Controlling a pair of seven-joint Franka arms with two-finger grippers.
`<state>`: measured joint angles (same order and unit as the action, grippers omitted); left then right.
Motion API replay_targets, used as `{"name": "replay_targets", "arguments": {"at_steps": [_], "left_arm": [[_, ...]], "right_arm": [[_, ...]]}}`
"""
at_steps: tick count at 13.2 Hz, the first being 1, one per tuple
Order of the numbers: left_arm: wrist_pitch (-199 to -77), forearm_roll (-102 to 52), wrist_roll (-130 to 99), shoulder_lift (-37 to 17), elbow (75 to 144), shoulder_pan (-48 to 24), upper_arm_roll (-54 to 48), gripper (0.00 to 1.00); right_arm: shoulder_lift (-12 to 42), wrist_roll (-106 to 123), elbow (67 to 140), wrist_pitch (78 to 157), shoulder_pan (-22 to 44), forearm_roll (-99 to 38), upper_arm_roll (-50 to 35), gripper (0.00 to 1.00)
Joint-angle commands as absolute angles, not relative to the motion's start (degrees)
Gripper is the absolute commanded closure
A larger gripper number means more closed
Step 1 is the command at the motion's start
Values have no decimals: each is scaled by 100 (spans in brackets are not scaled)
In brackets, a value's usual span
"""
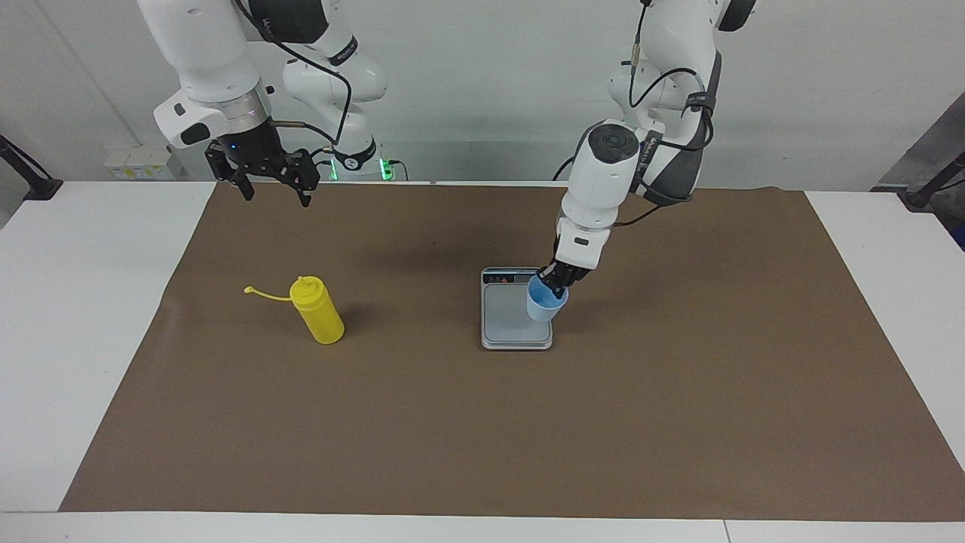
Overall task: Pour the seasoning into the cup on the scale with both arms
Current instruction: 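Carry the blue cup with the left gripper onto the scale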
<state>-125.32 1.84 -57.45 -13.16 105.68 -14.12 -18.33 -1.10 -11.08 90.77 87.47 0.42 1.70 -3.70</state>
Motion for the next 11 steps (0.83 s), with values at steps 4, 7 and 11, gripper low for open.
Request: {"name": "replay_targets", "arguments": {"at_steps": [4,7,11], "left_arm": [[-12910,737,-6256,-1599,10679,-1599,-1889,100],[-13061,888,-6328,-1670,10828,-1626,-1907,100],[-13000,888,-6311,-1687,10758,-1626,-1907,79]], "right_arm": [[-246,-1169,9229,8771,0,202,-369,0],[-246,-1169,9229,8771,0,202,-369,0],[-246,-1160,9229,8780,-17,202,-343,0]]}}
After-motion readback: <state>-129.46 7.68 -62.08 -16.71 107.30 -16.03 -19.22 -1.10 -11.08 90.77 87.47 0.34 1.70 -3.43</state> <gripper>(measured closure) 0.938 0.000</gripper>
